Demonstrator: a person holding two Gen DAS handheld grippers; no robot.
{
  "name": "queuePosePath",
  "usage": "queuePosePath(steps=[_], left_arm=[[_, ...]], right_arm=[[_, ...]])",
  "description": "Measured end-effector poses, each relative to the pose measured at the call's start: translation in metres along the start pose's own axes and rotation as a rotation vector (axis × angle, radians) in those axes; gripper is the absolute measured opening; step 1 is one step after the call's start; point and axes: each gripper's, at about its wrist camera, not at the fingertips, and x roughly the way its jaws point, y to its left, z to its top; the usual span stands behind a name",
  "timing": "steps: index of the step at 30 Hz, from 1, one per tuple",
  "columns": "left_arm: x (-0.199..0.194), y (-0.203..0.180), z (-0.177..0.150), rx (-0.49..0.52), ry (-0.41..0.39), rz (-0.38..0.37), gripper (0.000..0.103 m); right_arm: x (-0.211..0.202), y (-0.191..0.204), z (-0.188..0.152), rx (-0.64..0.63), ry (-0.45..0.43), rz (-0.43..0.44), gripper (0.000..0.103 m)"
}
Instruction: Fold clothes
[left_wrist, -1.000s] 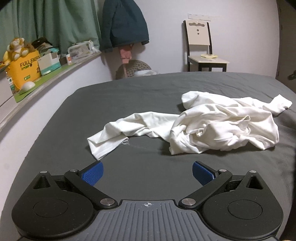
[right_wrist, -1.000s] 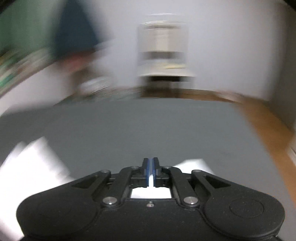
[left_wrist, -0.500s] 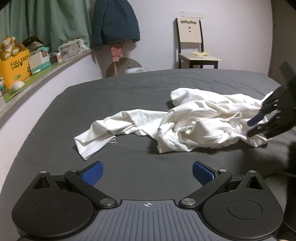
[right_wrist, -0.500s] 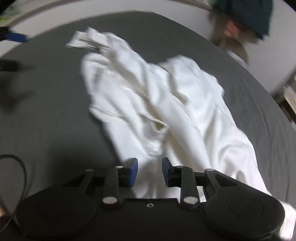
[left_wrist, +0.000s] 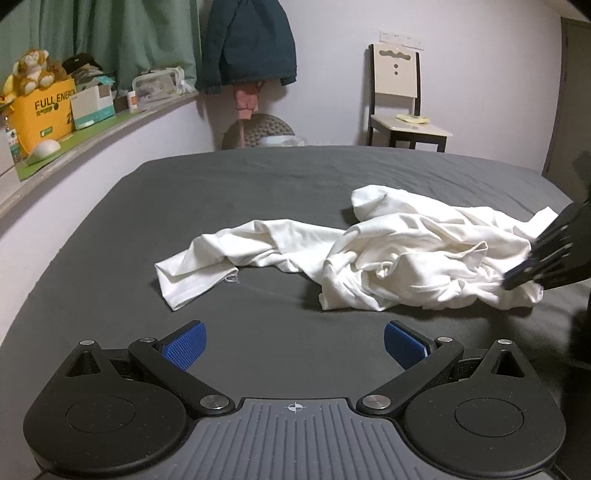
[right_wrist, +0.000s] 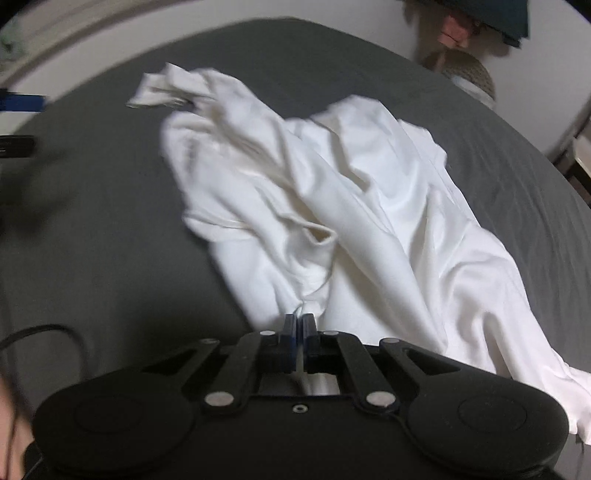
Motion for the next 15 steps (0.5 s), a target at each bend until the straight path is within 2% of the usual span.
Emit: queuePosePath(steps=[4, 6, 8, 10, 14, 15], left_arm=[[-0.001, 0.0, 0.002, 0.004, -0.004, 0.003, 0.103], [-0.001, -0.001, 0.002, 0.006, -0.003, 0.001, 0.103], [-0.001, -0.002, 0.002, 0.019, -0.004, 0.001, 0.103], [-0.002, -0.004, 0.001, 0.037, -0.007, 0.003, 0.103], [-0.005, -0.006, 0.001, 0.069, -0.02, 0.001, 0.103], [-0.006, -0.006, 0.0, 0.073, -0.023, 0.0, 0.103]], right_arm=[[-0.034, 0.015, -0.011, -0.07, -0.012, 0.09, 0.003], [-0.034, 0.021, -0.014, -0.119, 0.013, 0.064, 0.004], [-0.027, 0.029, -0.018, -0.179, 0.034, -0.011, 0.007], [-0.023, 0.033, -0.019, -0.197, 0.029, -0.031, 0.009], [-0.016, 0.037, -0.013, -0.169, 0.002, -0.006, 0.022], [-0.012, 0.036, -0.011, -0.151, 0.004, 0.005, 0.022]])
